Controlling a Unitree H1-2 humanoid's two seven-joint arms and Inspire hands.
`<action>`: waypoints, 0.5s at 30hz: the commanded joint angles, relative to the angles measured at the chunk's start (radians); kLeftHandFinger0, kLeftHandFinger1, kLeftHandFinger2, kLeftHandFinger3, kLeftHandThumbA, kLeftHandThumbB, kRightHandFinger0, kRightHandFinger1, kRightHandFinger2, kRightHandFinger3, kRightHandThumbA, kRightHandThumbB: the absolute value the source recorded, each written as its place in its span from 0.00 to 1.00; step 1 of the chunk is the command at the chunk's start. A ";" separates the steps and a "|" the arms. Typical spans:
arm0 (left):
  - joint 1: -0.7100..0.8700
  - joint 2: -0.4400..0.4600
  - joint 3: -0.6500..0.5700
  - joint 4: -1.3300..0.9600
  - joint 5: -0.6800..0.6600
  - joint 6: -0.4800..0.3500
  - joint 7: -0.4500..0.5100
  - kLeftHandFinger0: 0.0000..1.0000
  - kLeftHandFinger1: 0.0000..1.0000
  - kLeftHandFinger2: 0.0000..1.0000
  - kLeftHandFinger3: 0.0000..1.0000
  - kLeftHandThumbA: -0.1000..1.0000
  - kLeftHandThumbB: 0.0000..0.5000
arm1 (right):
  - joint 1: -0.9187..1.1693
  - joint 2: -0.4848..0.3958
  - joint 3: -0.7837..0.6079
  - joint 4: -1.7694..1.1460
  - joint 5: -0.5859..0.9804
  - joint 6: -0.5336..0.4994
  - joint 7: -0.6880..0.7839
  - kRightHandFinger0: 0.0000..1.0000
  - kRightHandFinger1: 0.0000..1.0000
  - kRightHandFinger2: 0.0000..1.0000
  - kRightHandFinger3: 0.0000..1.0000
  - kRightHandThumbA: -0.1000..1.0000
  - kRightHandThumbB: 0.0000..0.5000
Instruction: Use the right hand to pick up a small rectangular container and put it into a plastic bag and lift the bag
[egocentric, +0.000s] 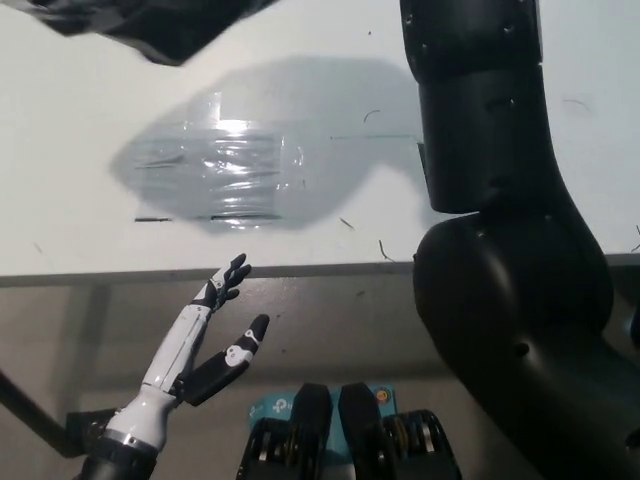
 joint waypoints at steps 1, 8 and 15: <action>-0.019 0.016 -0.004 -0.034 0.021 -0.006 -0.015 1.00 1.00 1.00 1.00 0.63 0.41 | -0.072 -0.015 0.000 0.039 0.016 -0.004 0.030 0.00 0.34 0.67 0.90 0.41 0.00; -0.017 0.011 -0.003 -0.028 0.018 -0.012 -0.011 1.00 1.00 1.00 1.00 0.57 0.38 | -0.035 -0.013 -0.004 0.107 -0.003 -0.034 0.047 0.00 0.33 0.70 0.96 0.36 0.00; -0.014 0.011 -0.001 -0.033 0.013 -0.015 -0.013 1.00 1.00 1.00 1.00 0.52 0.36 | 0.031 -0.023 0.013 0.274 -0.061 -0.109 0.084 0.00 0.27 0.65 0.93 0.34 0.00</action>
